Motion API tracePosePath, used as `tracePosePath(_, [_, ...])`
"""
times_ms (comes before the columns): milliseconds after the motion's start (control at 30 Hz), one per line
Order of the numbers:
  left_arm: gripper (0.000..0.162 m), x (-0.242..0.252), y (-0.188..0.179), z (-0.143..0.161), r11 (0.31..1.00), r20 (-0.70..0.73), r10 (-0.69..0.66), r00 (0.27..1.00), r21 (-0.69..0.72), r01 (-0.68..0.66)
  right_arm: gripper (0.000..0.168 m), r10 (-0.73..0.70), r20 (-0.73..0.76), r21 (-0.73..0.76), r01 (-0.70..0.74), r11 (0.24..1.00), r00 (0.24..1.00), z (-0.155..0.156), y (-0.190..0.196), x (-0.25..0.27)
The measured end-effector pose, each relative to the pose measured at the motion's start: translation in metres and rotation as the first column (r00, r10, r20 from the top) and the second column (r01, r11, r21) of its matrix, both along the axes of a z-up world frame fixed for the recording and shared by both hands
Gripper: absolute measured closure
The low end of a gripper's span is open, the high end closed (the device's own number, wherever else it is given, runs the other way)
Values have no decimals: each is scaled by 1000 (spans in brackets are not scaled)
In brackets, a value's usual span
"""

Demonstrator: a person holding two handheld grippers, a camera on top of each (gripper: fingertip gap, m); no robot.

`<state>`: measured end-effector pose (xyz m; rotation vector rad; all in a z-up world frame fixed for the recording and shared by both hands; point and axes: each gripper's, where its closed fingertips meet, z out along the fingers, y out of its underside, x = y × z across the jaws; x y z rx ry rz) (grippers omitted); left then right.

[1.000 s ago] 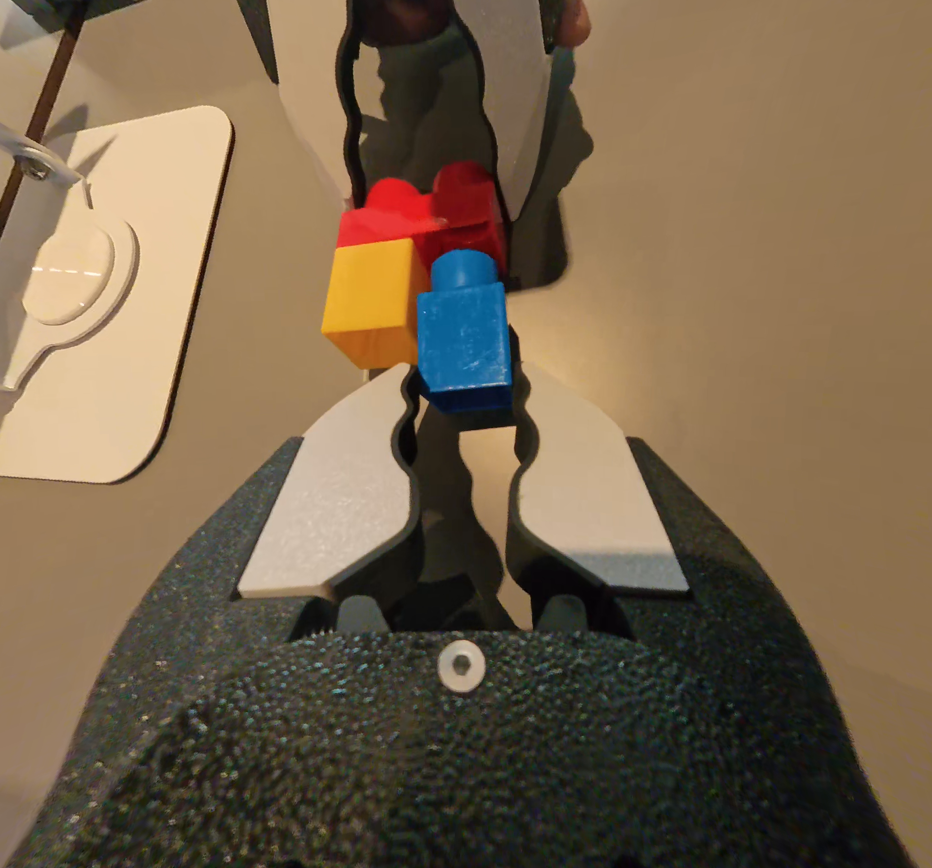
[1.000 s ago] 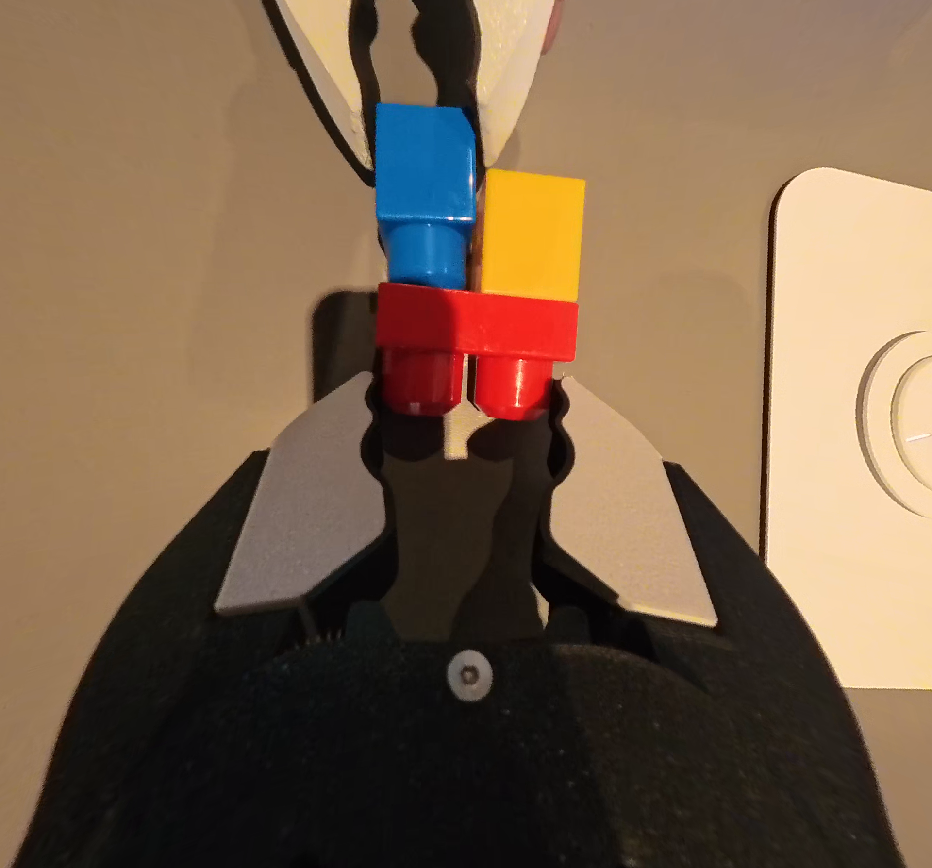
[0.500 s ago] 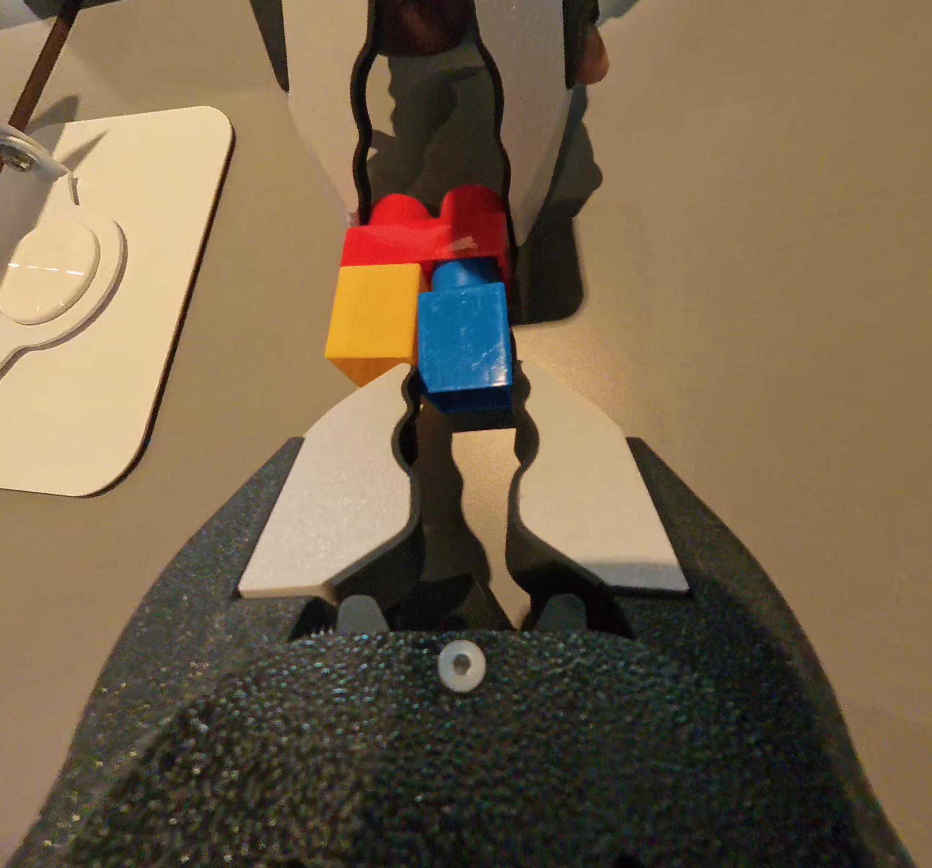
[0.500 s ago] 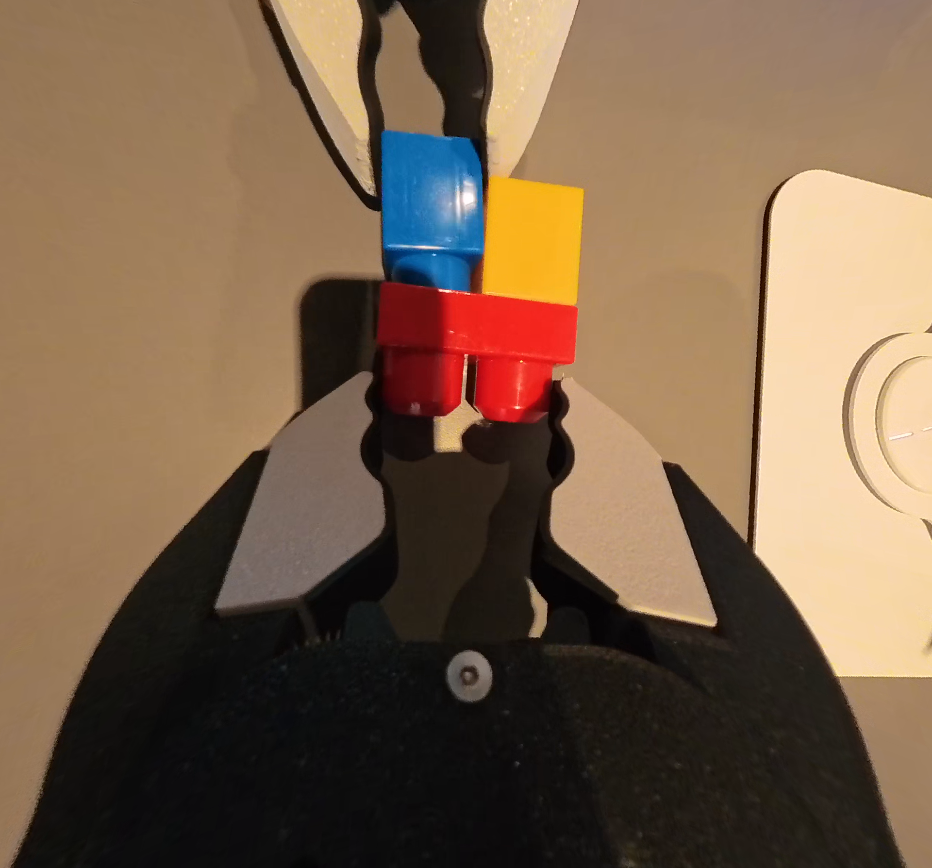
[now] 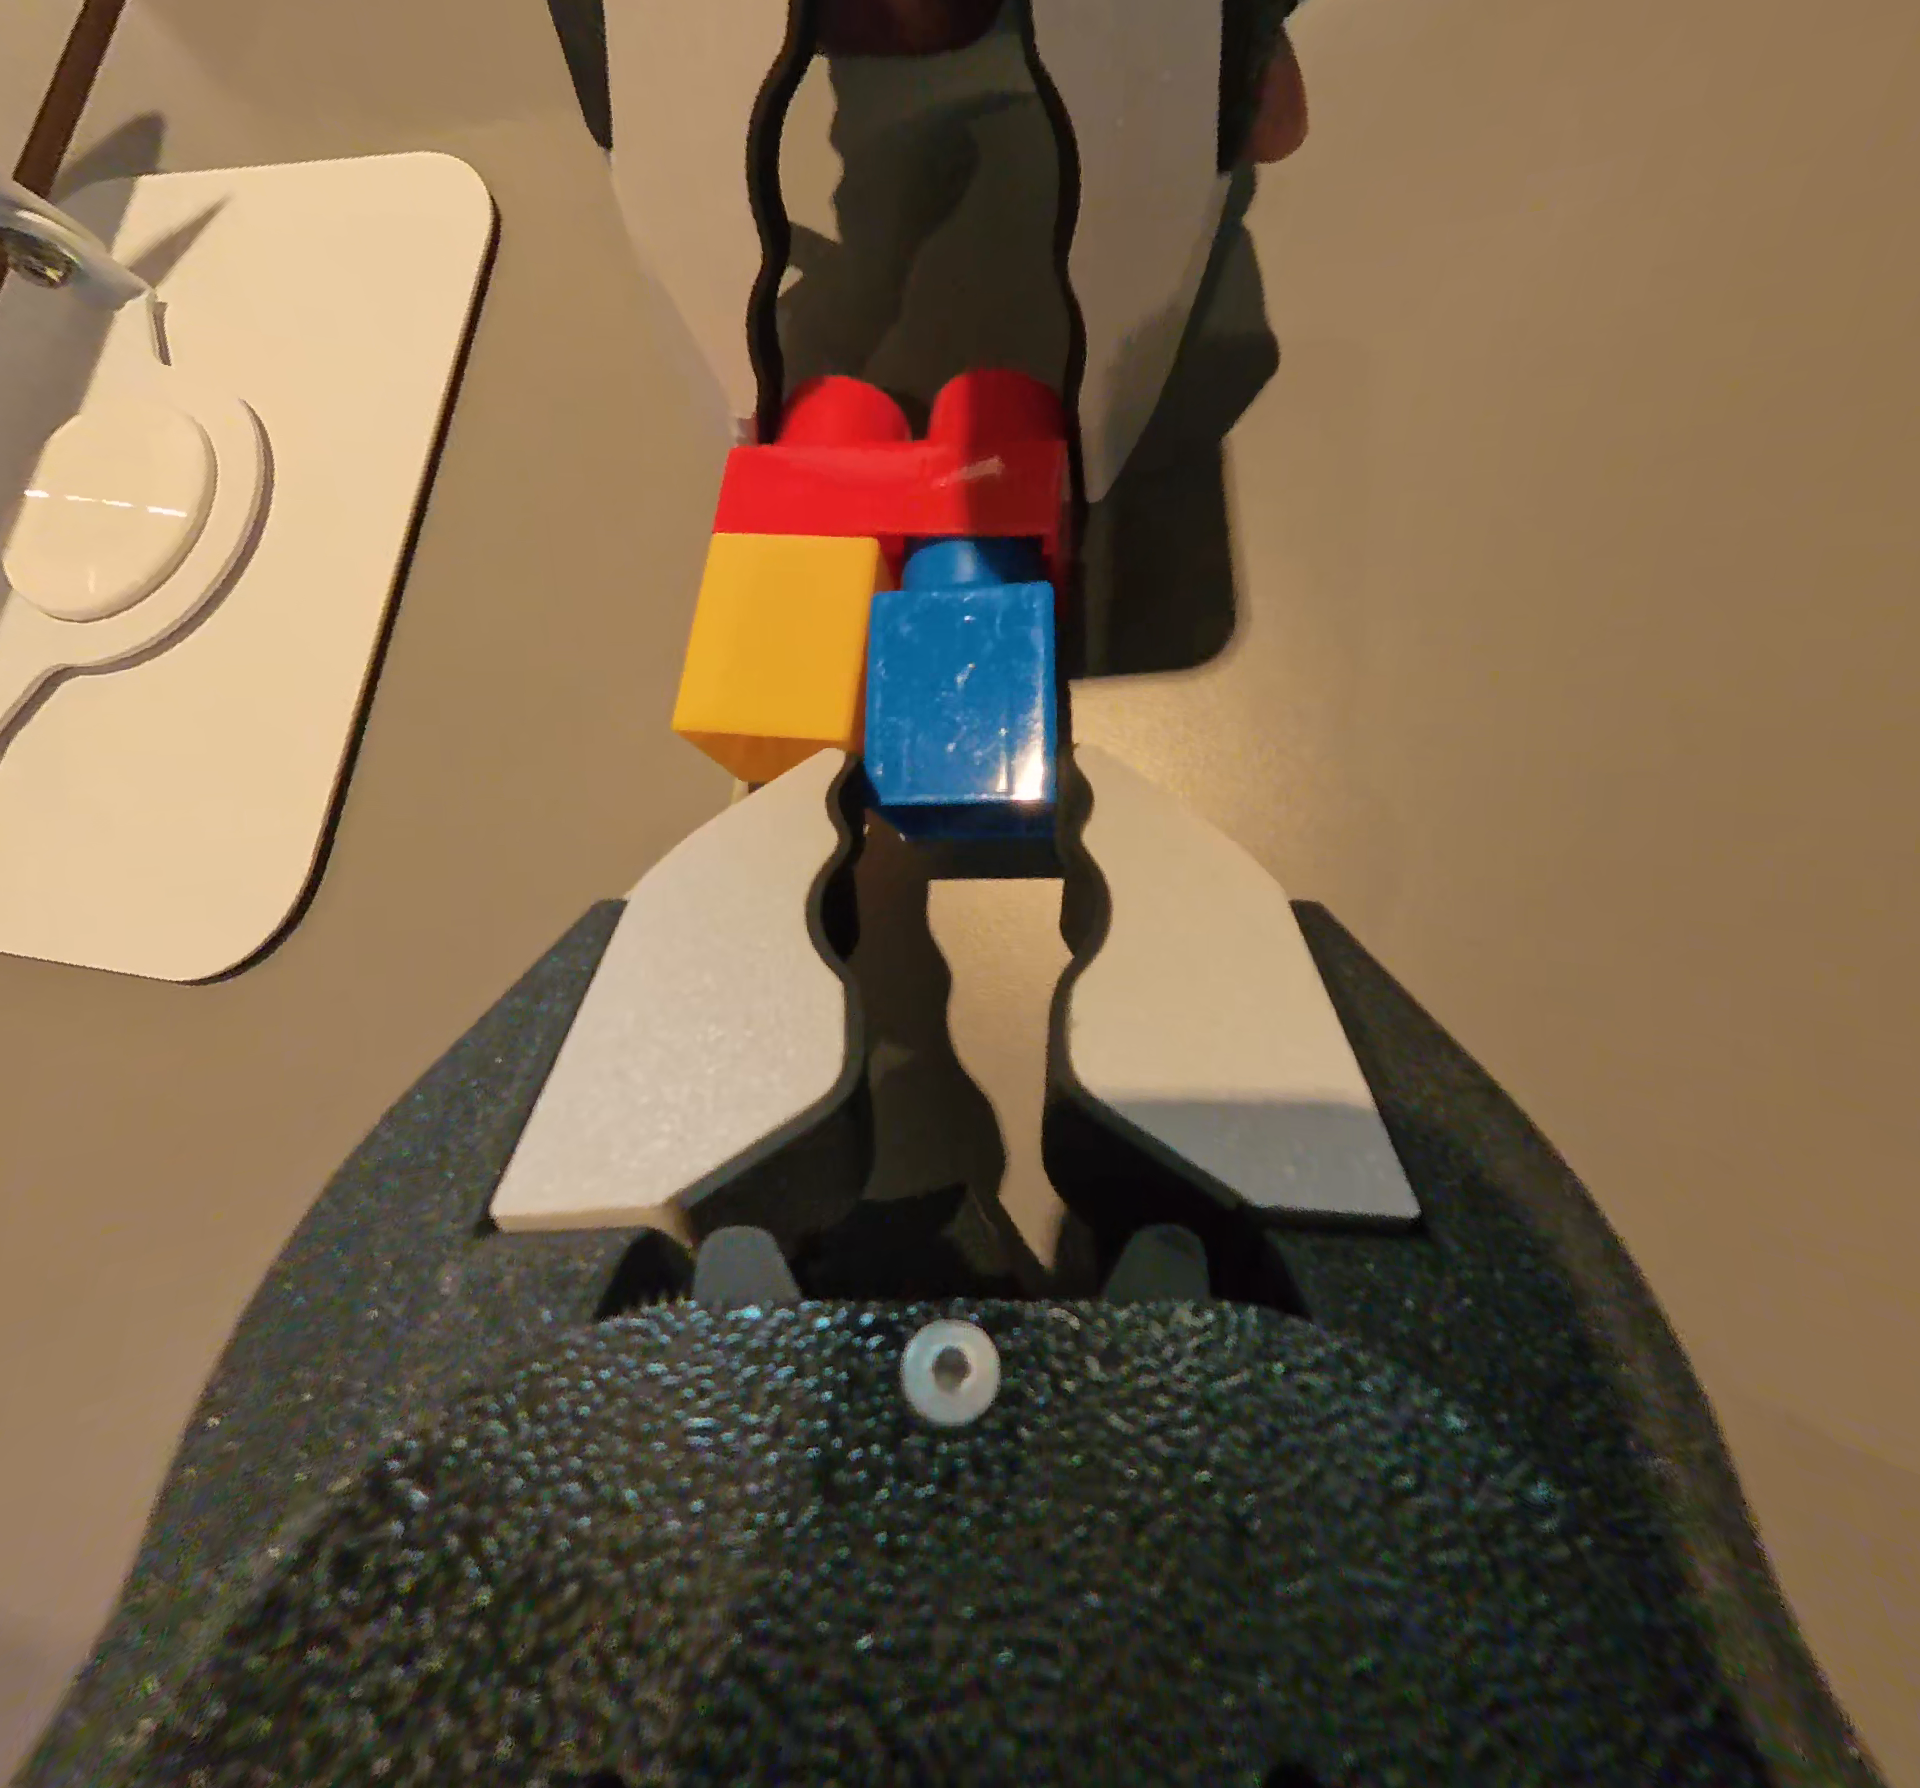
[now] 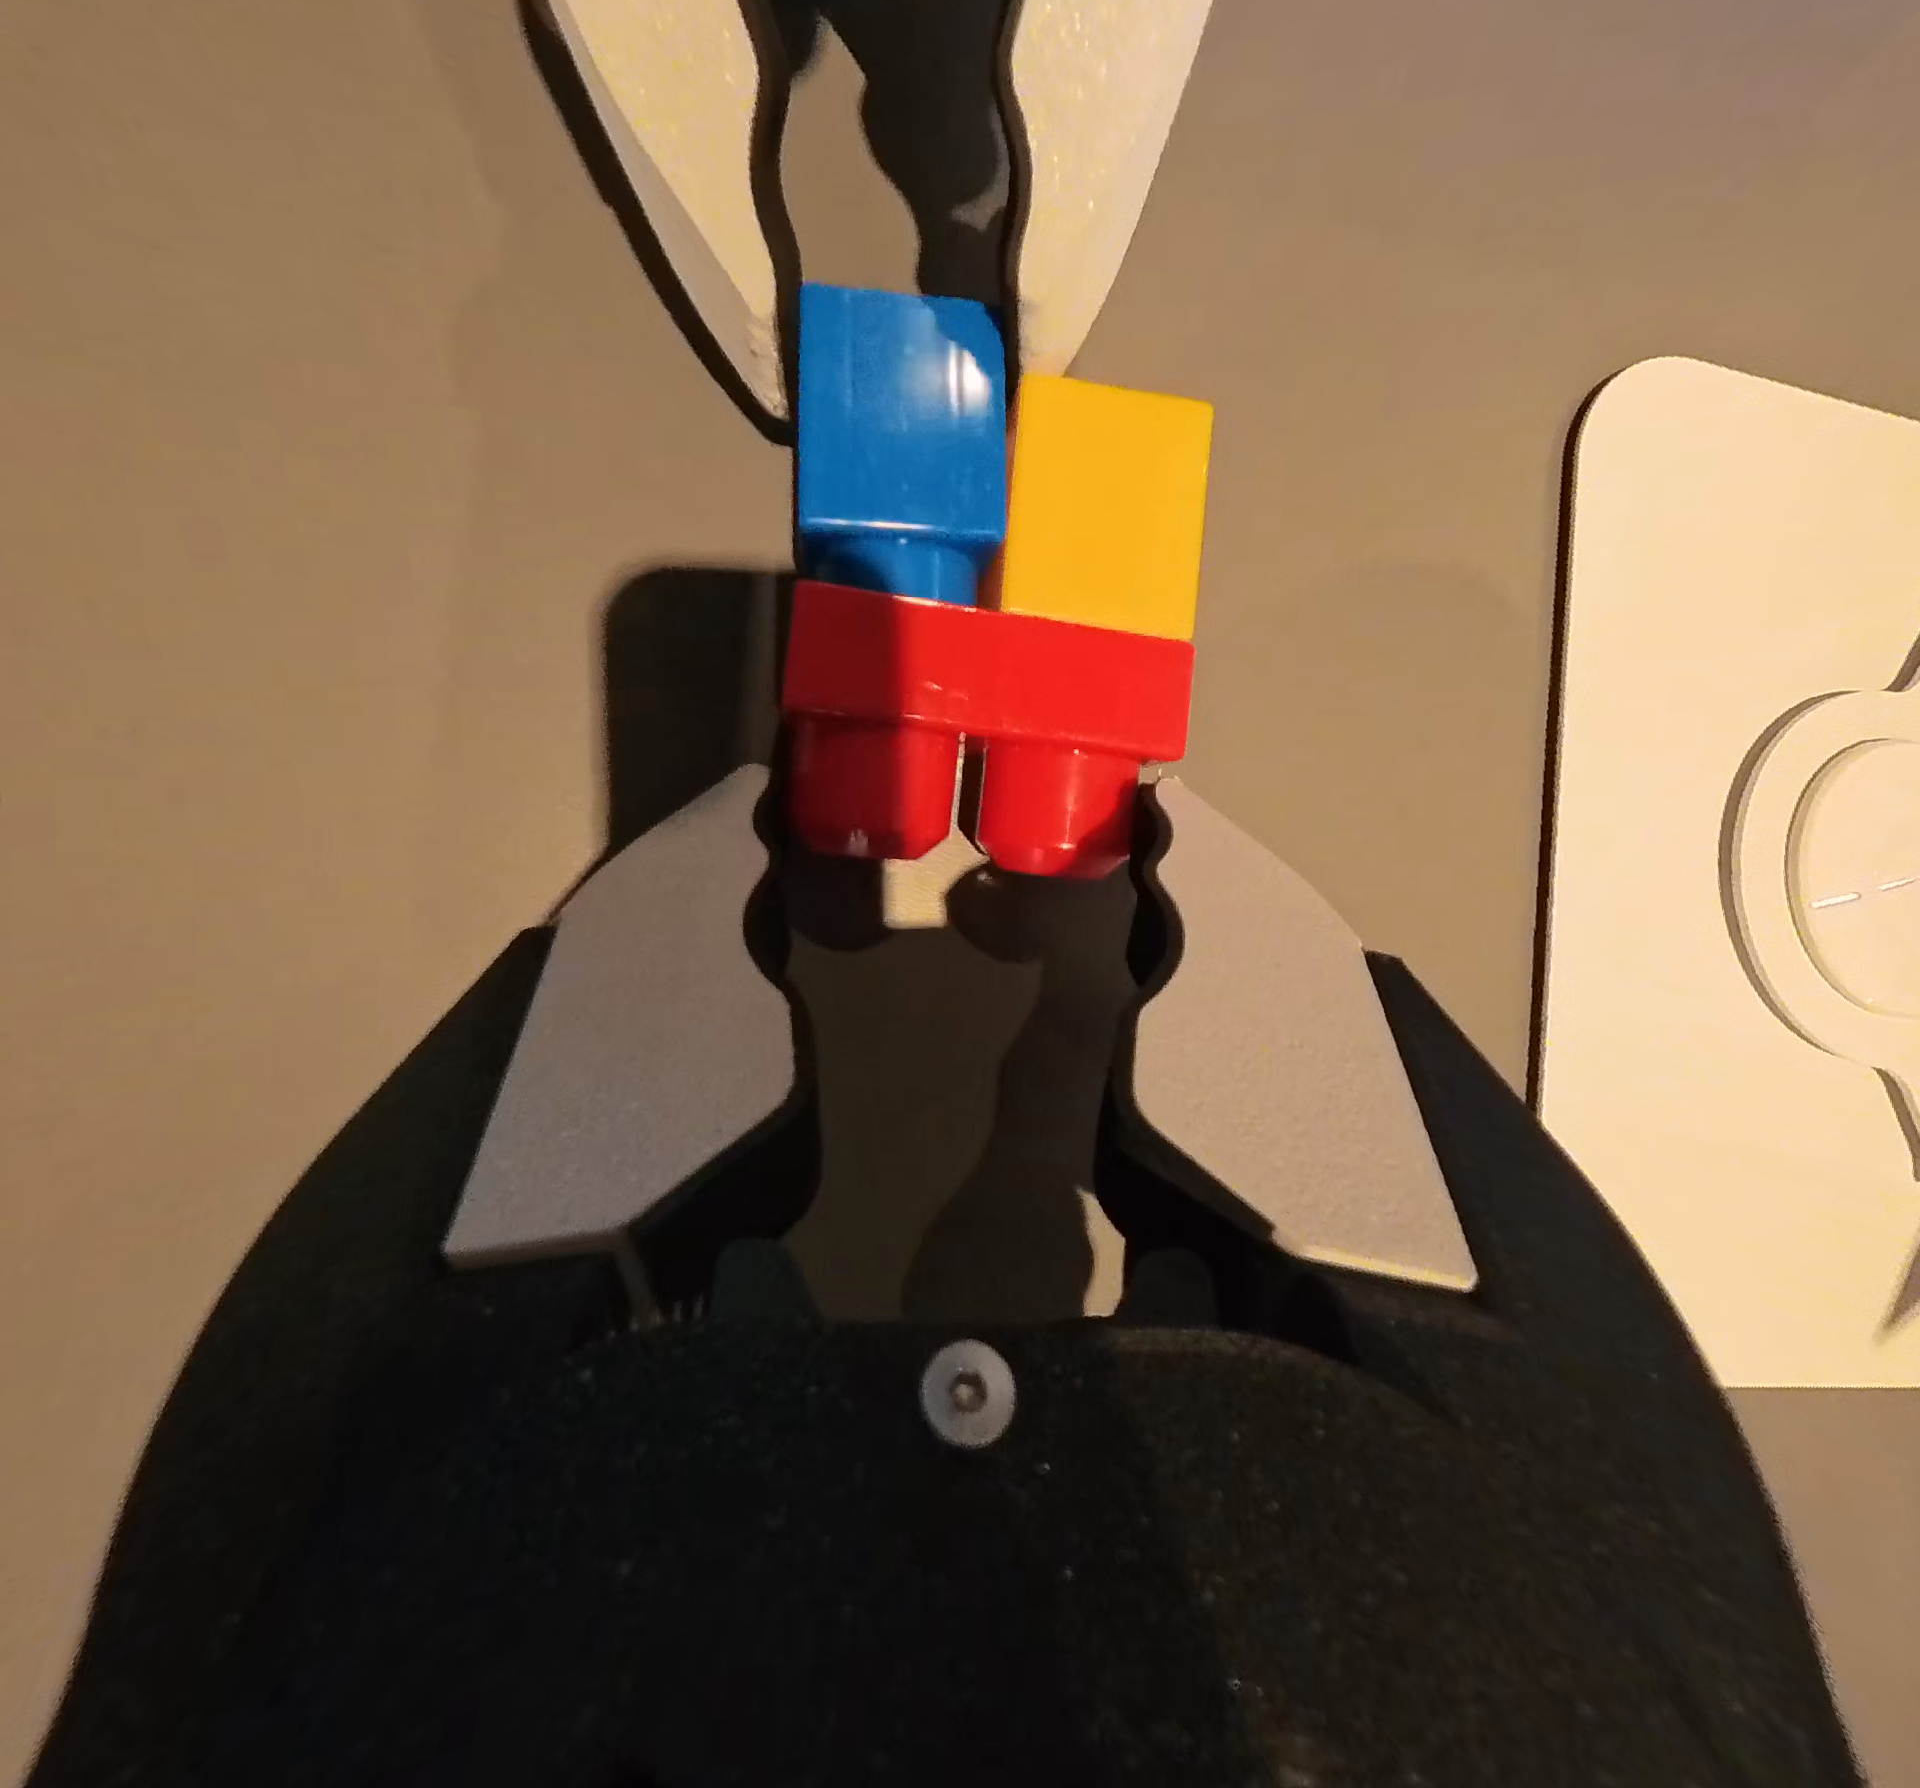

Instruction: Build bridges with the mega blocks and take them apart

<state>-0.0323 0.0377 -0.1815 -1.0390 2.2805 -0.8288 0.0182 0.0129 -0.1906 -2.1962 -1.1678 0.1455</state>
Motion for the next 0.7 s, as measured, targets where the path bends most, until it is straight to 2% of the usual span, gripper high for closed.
tracePosePath(200, [128, -5, 7, 1, 1000, 7, 19, 1000, -5, -19, 104, 1, -6, -2, -1, 1000, 1000, 0, 0, 0])
tracePosePath(333, [132, -13, 12, -2, 999, -41, 33, 999, -16, -34, 104, -3, -4, -4, 3, 1000, 1000, 0, 0, 0])
tracePosePath(467, [161, -15, 10, -2, 999, -69, 28, 997, -30, -30, 104, -7, -1, -9, 7, 1000, 1000, 0, 0, -1])
tracePosePath(700, [158, -10, 1, 3, 999, -34, 10, 999, -49, -12, 104, -12, 7, -14, 12, 1000, 1000, 0, 0, -2])
